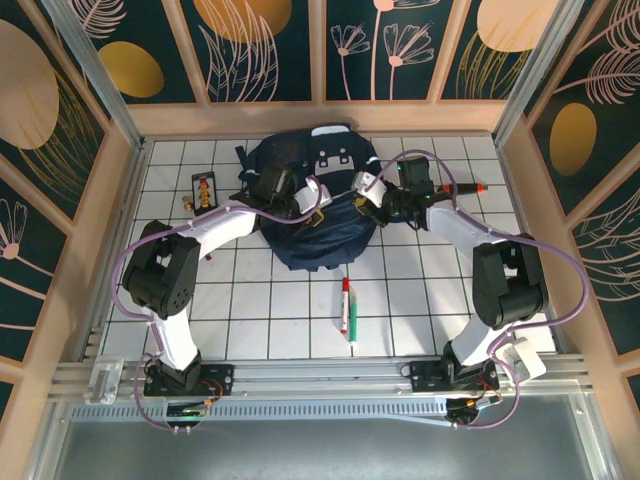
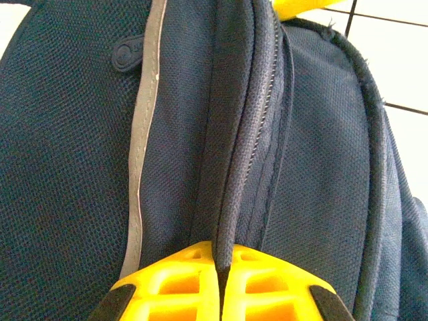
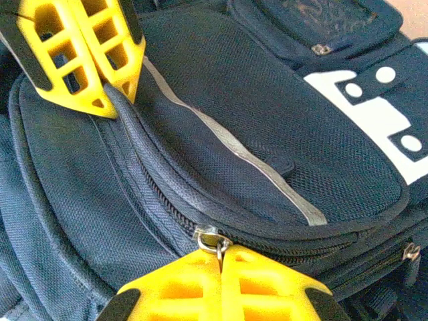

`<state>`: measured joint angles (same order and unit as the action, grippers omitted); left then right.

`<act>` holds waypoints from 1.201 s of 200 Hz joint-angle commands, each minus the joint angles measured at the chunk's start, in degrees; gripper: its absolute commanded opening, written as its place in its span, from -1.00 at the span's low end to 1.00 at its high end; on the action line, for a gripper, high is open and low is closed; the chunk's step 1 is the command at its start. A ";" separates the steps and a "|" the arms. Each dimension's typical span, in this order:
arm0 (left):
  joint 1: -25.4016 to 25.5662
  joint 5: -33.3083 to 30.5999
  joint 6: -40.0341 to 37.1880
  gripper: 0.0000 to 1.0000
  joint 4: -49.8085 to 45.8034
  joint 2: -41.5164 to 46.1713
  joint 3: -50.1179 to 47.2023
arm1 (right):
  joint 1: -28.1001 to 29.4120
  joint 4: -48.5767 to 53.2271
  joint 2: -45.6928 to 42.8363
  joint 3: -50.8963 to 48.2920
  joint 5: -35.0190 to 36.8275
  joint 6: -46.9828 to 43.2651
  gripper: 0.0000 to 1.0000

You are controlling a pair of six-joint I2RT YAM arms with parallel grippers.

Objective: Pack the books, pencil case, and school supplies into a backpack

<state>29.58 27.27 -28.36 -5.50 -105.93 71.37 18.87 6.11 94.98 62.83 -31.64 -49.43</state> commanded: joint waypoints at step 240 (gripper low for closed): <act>-0.41 6.12 27.33 -0.29 6.55 7.39 0.64 | 1.12 5.05 -19.26 -2.35 26.49 81.57 0.12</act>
<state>29.56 35.77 -12.95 -2.20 -102.00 73.97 22.13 -3.49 75.68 55.53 -23.16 4.25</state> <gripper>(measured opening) 0.350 0.580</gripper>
